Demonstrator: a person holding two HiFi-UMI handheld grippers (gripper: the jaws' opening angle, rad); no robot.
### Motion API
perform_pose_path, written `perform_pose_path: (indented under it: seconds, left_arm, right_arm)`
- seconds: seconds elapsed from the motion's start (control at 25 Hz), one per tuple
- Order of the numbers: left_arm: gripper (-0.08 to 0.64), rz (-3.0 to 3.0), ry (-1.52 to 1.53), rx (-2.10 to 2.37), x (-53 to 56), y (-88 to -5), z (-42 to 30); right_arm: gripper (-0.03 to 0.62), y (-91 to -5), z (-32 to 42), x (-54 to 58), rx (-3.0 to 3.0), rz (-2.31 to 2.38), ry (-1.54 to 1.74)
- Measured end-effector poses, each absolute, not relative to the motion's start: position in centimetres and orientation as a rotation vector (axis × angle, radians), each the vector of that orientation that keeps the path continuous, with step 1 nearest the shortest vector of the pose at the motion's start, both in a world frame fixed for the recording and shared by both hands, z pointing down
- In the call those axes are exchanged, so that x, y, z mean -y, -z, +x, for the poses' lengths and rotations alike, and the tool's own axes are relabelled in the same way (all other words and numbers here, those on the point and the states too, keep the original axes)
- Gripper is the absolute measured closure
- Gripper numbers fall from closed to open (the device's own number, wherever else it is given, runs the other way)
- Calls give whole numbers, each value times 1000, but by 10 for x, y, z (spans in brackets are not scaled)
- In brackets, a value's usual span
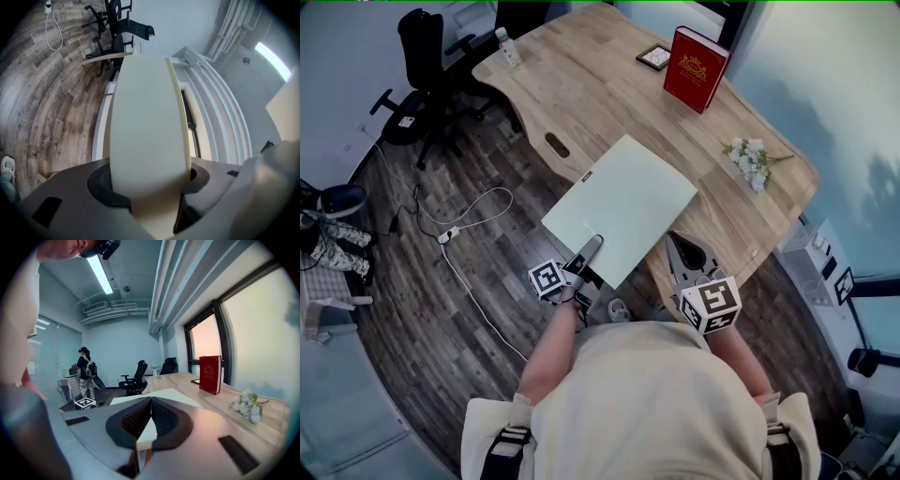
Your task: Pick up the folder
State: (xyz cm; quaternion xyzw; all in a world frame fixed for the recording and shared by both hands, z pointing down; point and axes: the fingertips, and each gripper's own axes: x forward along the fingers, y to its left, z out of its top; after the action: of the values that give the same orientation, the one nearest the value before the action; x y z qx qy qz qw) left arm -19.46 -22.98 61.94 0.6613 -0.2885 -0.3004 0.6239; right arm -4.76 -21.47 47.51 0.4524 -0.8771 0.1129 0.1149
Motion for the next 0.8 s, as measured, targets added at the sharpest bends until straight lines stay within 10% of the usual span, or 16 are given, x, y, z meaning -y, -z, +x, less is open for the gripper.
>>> perform_pose_path:
  seconds: [0.8]
  left_arm:
    - [281, 1531, 819, 729, 195, -556, -237]
  right_arm:
    - [574, -470, -67, 208, 2637, 1309, -327]
